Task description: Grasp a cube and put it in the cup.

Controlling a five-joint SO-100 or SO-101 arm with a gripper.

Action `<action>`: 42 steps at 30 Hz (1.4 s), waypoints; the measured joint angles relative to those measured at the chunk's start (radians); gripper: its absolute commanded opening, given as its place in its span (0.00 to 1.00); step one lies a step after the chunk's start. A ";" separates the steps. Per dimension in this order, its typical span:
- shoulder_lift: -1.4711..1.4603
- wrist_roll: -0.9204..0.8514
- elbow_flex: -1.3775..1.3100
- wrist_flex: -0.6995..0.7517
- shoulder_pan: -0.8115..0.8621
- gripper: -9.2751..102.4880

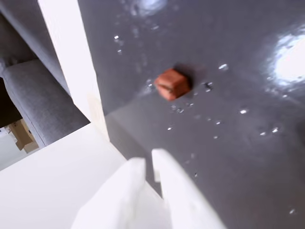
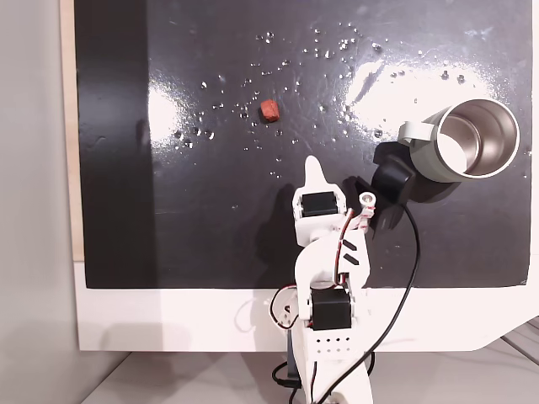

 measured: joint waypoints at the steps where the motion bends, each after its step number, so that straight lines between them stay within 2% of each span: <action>1: -0.041 0.000 -0.043 0.003 -0.006 0.08; 16: -0.706 0.189 -0.647 0.107 -0.063 0.08; 27: -1.131 0.379 -1.035 0.290 -0.077 0.08; 42: -1.557 0.411 -1.454 0.491 -0.121 0.08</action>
